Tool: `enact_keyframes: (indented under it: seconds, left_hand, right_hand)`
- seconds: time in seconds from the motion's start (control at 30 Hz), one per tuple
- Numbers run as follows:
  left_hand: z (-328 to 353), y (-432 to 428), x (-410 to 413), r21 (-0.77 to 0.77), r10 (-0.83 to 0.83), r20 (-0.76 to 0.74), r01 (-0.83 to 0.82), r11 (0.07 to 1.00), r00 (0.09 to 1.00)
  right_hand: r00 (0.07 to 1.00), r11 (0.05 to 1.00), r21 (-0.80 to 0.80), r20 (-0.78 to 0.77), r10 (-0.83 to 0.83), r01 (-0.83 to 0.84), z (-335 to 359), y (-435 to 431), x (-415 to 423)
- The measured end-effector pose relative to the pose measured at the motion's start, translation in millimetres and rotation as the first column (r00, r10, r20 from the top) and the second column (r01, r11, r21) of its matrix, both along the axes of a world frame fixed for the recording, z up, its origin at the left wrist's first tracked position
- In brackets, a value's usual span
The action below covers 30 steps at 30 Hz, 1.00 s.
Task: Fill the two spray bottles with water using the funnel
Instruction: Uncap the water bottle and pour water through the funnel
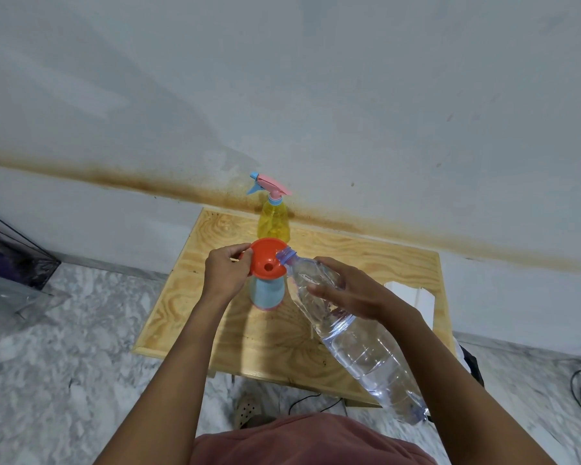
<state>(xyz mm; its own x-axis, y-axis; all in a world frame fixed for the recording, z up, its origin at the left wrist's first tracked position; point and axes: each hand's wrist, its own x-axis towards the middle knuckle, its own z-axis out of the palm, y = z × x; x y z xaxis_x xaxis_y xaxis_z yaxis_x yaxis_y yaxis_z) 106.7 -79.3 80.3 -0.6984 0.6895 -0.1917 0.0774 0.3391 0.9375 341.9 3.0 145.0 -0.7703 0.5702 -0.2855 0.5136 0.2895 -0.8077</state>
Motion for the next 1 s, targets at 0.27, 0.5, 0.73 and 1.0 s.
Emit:
enact_keyframes:
  seconds: [0.27,0.5,0.73,1.0]
  left_hand:
    - [3.0,-1.3,1.3,-0.002,-0.007,-0.012,0.007,1.0,1.0]
    - [4.1,-1.9,0.8,-0.008,-0.008,-0.024,0.008,1.0,1.0]
    - [4.1,-4.0,0.7,-0.005,-0.013,-0.026,0.013,1.0,1.0]
    - [7.4,-1.4,2.8,0.0,-0.004,-0.017,0.004,1.0,1.0]
  right_hand:
    - [0.995,0.999,0.018,-0.095,-0.044,0.046,0.2,-3.2,3.9]
    - [0.944,0.978,0.103,-0.297,-0.144,0.182,8.0,-4.6,15.5]
    - [0.677,0.833,0.065,-0.619,-0.397,0.549,10.0,20.0,18.8]
    - [0.624,0.737,0.051,-0.573,-0.531,0.674,-7.3,54.4,1.0]
